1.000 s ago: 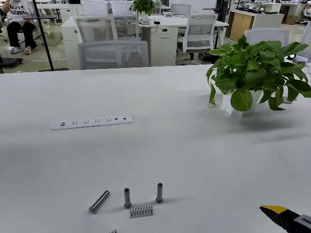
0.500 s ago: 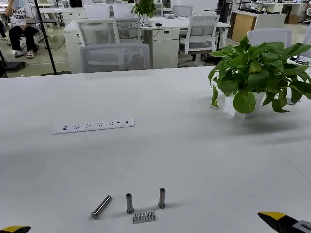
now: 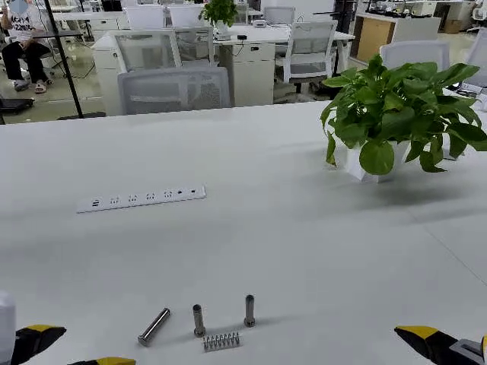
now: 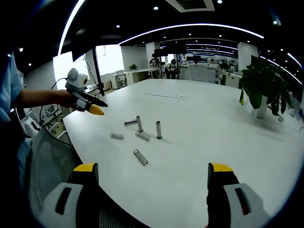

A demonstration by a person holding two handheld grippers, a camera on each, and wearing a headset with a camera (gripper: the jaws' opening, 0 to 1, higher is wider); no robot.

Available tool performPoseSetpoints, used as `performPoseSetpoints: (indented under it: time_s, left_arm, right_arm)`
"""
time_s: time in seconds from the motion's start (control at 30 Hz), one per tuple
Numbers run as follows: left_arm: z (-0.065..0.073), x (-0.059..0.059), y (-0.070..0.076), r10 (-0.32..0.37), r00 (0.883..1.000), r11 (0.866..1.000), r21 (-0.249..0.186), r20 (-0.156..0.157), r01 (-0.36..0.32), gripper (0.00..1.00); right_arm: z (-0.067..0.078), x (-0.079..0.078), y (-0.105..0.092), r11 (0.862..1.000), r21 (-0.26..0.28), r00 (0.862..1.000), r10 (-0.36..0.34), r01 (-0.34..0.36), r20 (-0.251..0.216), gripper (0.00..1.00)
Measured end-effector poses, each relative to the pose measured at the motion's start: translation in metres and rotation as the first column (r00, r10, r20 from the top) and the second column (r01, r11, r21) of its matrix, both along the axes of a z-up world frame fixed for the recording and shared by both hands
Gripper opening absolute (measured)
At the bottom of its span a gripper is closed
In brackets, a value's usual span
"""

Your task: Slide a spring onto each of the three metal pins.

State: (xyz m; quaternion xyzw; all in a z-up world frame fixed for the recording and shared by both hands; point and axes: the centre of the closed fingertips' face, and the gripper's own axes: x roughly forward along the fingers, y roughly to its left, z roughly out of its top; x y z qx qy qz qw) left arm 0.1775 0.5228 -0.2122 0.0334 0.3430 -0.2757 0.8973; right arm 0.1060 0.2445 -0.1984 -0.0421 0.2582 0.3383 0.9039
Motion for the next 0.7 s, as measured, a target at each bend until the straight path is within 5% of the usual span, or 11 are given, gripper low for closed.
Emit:
performPoseSetpoints:
  time_s: [0.7]
  left_arm:
    - [-0.033, 0.042, -0.027, -0.1, 0.989, 0.992, 0.071, -0.112, 0.108, 0.47]
  right_arm:
    - [-0.001, 0.0, -0.012, 1.0, -0.012, 1.0, -0.02, 0.02, 0.0, 0.96]
